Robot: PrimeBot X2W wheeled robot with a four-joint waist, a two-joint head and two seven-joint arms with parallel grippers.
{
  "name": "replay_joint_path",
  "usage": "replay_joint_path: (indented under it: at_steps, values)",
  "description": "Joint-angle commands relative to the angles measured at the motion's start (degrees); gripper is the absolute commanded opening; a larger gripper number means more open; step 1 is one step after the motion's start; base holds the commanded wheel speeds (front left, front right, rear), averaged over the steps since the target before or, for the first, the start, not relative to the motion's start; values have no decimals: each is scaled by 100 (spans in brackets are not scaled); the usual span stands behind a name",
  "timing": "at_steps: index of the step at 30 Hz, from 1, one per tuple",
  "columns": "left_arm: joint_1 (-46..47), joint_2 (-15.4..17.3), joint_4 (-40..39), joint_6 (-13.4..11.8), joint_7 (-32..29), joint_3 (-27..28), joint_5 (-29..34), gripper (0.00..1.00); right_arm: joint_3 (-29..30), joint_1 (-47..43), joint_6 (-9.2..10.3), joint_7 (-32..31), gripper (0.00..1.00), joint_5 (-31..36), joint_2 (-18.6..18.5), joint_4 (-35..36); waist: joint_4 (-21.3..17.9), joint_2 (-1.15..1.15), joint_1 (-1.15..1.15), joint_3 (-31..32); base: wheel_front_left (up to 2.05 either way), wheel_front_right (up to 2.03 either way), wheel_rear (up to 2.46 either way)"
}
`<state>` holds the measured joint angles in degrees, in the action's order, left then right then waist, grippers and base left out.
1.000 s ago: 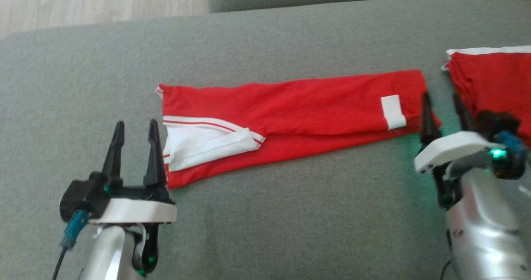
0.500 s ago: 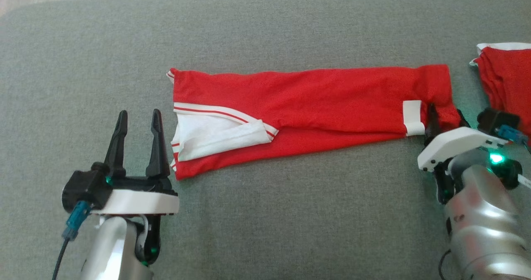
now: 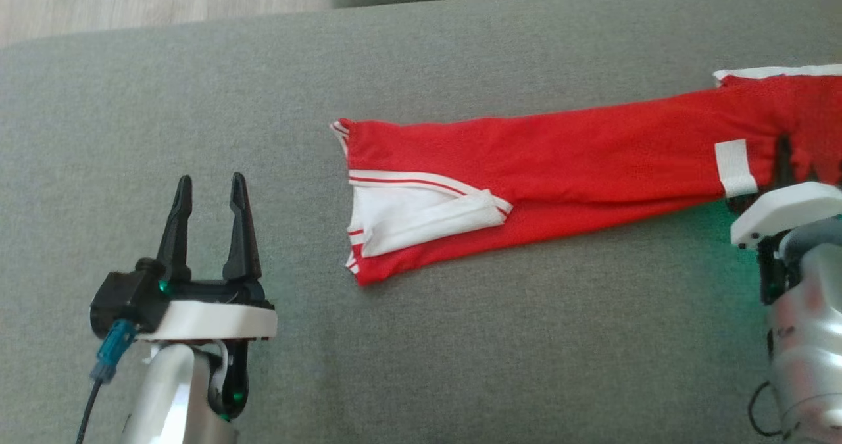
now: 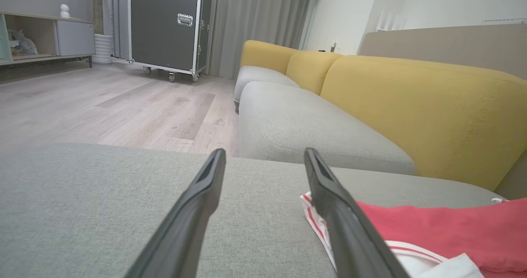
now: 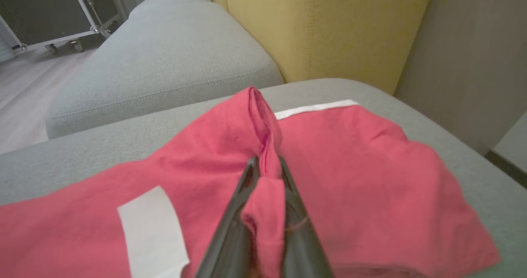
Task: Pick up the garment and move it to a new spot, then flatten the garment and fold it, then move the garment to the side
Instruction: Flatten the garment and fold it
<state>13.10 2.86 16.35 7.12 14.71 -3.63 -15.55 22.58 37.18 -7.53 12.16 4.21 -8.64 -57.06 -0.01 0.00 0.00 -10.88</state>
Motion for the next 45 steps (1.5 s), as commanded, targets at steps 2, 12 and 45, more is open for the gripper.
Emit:
replay_joint_path:
  at_steps: [2,12,45]
  values:
    - [114,26,-195,24,29,220,72,100,-155,181,4,37,0,40,-26,212,-25,0,0,65,0,0,0]
    - [-34,11,-266,31,29,296,92,100,-785,201,4,25,0,-220,348,512,25,0,0,430,0,0,0]
    - [-85,2,-186,36,29,-84,71,100,-6338,-205,4,98,0,-4604,576,959,1290,0,0,543,0,0,0]
